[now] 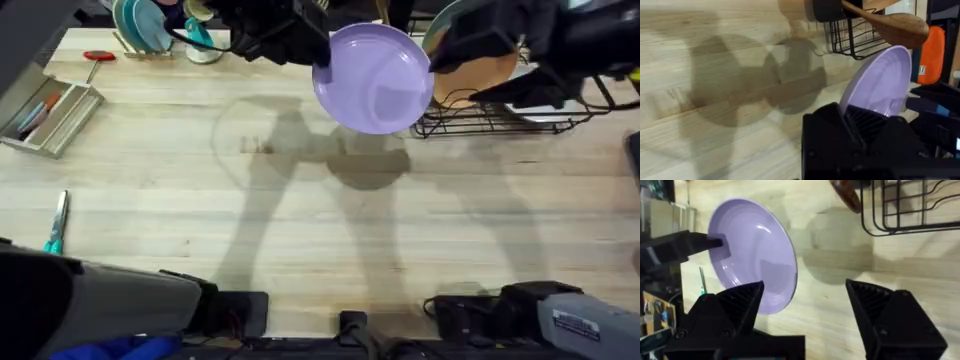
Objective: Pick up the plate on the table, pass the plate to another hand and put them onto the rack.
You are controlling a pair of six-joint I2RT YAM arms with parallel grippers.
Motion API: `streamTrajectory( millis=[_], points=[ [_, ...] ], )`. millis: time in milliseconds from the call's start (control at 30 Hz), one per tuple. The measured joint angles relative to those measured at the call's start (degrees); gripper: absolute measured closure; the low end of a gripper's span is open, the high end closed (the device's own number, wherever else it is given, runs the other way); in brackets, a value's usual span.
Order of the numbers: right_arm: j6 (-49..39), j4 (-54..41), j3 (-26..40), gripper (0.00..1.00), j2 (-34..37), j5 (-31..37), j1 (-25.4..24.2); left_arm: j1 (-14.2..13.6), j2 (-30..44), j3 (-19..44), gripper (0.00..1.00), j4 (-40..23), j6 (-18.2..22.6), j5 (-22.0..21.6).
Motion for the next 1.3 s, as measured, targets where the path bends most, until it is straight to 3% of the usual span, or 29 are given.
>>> streamTrajectory(
  millis=[333, 433, 633, 900, 1033, 1300],
  points=[
    [0.02, 1.78, 0.01, 0.012, 6.74, 0.02, 3.21, 0.00, 0.00, 0.00, 0.959, -0.01, 0.00, 0.00],
    [0.00, 2.33, -0.01, 0.059, 7.52, 0.02, 4.01, 0.00, 0.00, 0.00, 0.959, -0.02, 0.02, 0.01],
    [0.02, 2.60, 0.01, 0.281, 7.83, -0.02, 4.31, 0.00, 0.00, 0.00, 0.959, 0.00, 0.01, 0.01],
    [0.02, 2.61, 0.01, 0.660, 7.84, 0.00, 4.31, 0.00, 0.00, 0.00, 0.959, 0.00, 0.02, -0.01],
    [0.32, 2.82, 0.01, 0.952, 7.83, -0.49, 4.40, -0.03, 0.00, 0.00, 0.959, -0.02, 0.12, 0.19],
    [0.26, 2.83, 0.03, 0.971, 7.84, -0.85, 4.42, -0.06, 0.00, 0.00, 0.958, -0.02, 0.17, 0.19]
  ],
)
